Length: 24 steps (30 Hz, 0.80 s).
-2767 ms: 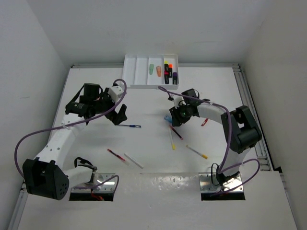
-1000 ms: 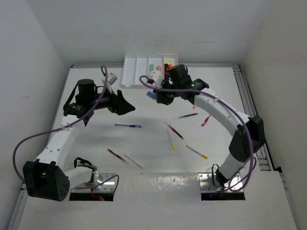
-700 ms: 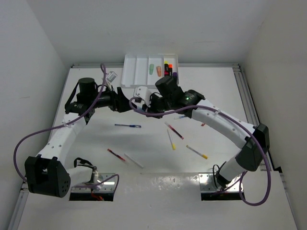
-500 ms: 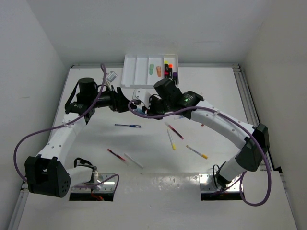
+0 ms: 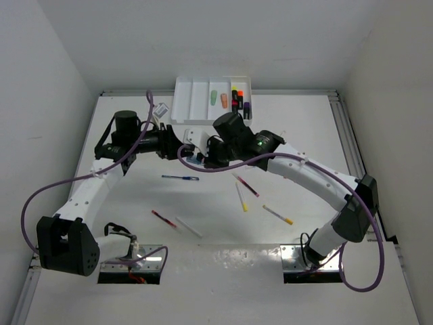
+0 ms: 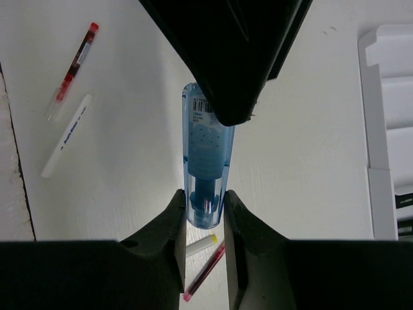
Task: Sort the stationery into containers
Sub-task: Pass the stationery from the right arm to the left
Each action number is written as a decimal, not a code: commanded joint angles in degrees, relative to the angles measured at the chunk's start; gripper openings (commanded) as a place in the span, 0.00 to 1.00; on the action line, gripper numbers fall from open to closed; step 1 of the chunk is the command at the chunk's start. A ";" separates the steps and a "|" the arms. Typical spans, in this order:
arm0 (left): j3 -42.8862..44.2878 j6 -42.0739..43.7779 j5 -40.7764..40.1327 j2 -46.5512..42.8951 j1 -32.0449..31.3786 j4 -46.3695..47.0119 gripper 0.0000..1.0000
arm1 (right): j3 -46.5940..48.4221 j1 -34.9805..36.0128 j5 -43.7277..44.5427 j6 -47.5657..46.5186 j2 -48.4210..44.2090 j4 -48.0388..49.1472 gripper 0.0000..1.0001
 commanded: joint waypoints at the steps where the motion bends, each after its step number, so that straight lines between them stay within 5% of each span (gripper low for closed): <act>1: -1.12 -2.36 3.15 0.75 -0.63 3.52 0.59 | 3.37 1.11 1.32 -0.76 0.77 1.41 0.00; 12: -2.70 -2.54 5.00 -0.22 -0.80 4.22 0.31 | 3.46 1.72 3.17 -1.03 1.22 2.64 0.00; 14: -2.79 -3.16 5.88 -0.04 -0.89 4.66 0.30 | 3.28 1.72 4.05 -1.20 1.39 3.08 0.00; 18: -2.97 -3.69 6.24 -0.04 -0.80 5.01 0.49 | 3.37 1.72 4.40 -1.38 1.22 3.44 0.00; 24: -2.70 -4.13 6.41 0.13 -0.89 5.28 0.46 | 3.37 2.25 3.97 -1.29 1.13 3.00 0.00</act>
